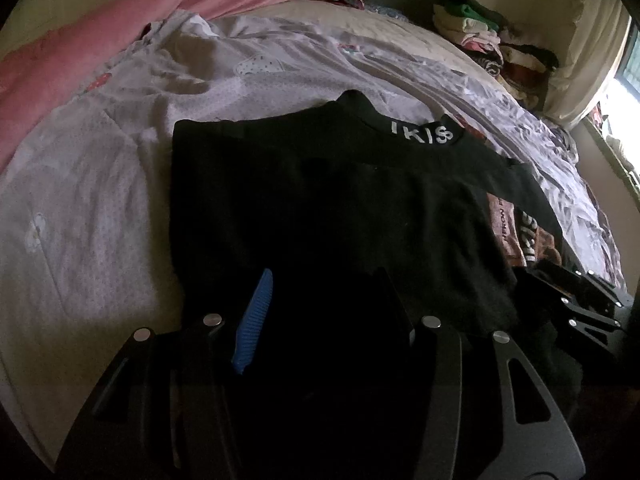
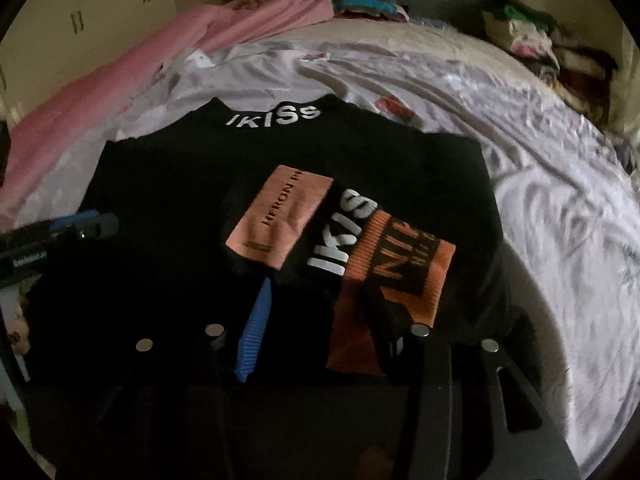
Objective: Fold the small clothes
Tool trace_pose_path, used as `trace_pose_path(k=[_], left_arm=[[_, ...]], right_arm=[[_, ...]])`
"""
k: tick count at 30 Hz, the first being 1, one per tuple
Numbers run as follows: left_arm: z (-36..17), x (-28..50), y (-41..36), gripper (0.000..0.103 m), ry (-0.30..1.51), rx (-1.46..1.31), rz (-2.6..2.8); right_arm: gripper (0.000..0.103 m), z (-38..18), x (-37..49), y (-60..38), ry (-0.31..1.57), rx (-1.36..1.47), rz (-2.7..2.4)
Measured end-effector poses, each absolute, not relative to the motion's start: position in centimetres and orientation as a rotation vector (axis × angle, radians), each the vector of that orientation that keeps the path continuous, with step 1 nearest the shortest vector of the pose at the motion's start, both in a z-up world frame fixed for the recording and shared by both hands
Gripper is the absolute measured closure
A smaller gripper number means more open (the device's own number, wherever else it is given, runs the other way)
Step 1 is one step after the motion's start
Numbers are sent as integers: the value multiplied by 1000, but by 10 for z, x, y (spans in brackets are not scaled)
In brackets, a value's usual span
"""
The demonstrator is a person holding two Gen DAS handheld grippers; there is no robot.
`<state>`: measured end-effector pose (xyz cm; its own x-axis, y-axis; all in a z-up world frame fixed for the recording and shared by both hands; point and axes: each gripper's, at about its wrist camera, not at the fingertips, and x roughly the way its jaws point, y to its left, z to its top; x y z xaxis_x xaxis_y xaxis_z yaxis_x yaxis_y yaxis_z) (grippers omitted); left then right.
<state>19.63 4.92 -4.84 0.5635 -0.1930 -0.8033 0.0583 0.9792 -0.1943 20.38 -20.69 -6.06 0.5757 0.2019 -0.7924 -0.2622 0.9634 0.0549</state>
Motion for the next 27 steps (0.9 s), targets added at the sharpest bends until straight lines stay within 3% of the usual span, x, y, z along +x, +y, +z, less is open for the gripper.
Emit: trace_pose_path(k=[10,18,21,24,27], left_arm=[[-46,192,50,59,958,-155,-161],[-41,187,51,58,947,-158,-179],[-39,184,49,57,940,-159,-187],[-36,182,47,44,929,-161,-197],[-31,179,46,38,912,-160,-205]], right_arm=[[52,-50,192,-209,858,-42,259],[41,-45,187,-213,835,-36,235],[21,-42,184,-213,821,-30,230],[16,-39,182,-214,809,-25,229],[16,-37,180,-216,802,-23,226]])
